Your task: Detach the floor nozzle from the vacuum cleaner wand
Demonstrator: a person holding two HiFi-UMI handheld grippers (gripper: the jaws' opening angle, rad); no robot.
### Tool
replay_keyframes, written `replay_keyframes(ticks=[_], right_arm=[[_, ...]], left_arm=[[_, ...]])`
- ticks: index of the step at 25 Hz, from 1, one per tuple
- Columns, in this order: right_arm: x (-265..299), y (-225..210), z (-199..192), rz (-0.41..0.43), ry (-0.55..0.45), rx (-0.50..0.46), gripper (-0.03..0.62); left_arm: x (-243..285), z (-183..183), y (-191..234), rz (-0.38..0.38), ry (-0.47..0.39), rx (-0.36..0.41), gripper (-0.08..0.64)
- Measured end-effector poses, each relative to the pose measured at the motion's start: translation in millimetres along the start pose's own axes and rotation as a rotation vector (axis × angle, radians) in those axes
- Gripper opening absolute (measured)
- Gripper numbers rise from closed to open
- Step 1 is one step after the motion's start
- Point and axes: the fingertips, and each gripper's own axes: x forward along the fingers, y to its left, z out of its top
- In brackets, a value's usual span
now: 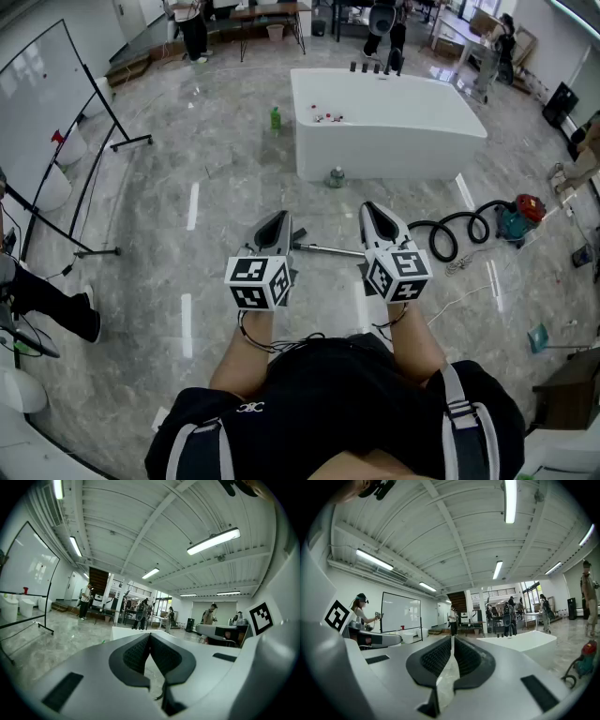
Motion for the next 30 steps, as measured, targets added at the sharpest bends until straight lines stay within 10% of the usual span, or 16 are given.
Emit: replay_keyframes(ticks=[12, 19, 30], right_arm=[[106.3, -10.9, -17.4, 0.071, -0.017, 0.0, 0.017], [216.6, -78.8, -6.9, 0.139, -0.027, -0.028, 0.017], [362.4, -220.9, 4.6, 0.218, 0.037, 0.058, 0.017]], left_arm=[[52.7, 6.7, 86.0, 0.119, -0.046, -0.026, 0.009], [173.5, 35.1, 104.4, 0.148, -0.043, 0.025, 0.009], [358.2, 61.8, 109.2, 0.059, -0.059, -0.117, 0.009]])
